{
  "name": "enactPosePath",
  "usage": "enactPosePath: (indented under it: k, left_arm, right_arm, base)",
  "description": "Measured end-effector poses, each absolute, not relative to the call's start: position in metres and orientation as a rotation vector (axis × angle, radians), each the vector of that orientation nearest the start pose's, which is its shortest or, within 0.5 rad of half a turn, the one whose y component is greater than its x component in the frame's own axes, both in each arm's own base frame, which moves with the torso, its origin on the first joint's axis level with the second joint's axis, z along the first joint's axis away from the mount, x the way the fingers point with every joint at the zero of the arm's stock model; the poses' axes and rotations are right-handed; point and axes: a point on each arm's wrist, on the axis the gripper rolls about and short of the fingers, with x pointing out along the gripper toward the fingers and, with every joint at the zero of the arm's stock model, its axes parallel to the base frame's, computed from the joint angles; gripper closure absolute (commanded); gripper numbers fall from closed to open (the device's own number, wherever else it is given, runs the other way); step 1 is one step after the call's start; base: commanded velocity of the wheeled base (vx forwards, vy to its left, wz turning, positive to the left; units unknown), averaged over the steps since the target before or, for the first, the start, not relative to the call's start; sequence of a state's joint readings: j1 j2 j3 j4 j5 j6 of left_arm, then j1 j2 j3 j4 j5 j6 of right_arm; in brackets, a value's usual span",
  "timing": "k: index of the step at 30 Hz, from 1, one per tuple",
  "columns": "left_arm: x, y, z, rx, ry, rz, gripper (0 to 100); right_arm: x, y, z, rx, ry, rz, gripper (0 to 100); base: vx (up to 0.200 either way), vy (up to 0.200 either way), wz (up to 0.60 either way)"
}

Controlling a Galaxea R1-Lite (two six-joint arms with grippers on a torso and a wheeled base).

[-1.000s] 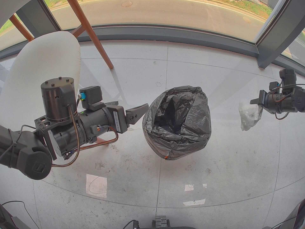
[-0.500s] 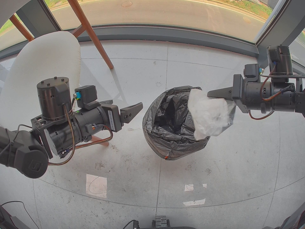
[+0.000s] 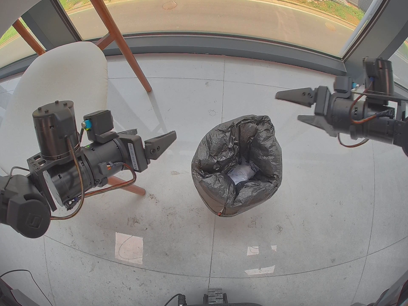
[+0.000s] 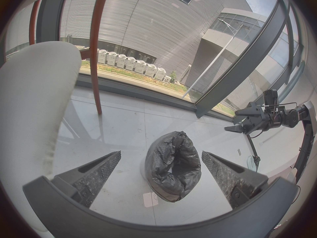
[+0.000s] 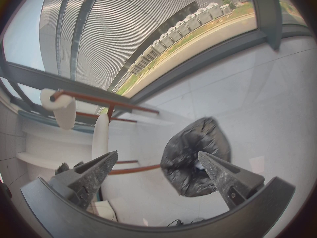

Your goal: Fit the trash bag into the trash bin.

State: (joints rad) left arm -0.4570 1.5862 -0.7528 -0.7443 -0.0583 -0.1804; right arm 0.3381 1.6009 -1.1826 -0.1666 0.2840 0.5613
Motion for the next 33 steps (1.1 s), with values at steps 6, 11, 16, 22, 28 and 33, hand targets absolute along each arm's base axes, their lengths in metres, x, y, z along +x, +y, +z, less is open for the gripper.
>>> enactPosePath:
  k: [6,11,16,22,28,33]
  left_arm:
    - [0.238,-0.092,0.217,-0.167,0.107,-0.414,0]
    - [0.21,-0.057,0.219,-0.176,0.072,-0.316,0]
    - [0.163,-0.029,0.208,-0.182,0.048,-0.221,0]
    - [0.104,-0.009,0.174,-0.184,0.051,-0.131,0]
    - [0.054,-0.003,0.147,-0.176,0.066,-0.096,0]
    - [0.019,-0.002,0.123,-0.136,0.094,-0.086,0]
  right_arm:
    - [0.254,0.042,0.291,0.562,0.297,0.357,0]
    - [0.203,0.01,0.293,0.56,0.214,0.254,0]
    - [0.141,0.001,0.279,0.479,0.149,0.228,0]
    - [0.075,0.004,0.231,0.295,0.128,0.285,0]
    - [0.025,0.007,0.174,0.164,0.096,0.328,0]
    - [0.0,0.005,0.138,0.123,0.081,0.205,0]
  base:
    - [0.0,0.0,0.0]
    - [0.0,0.0,0.0]
    - [0.0,0.0,0.0]
    - [0.0,0.0,0.0]
    - [0.0,0.0,0.0]
    - [0.0,0.0,0.0]
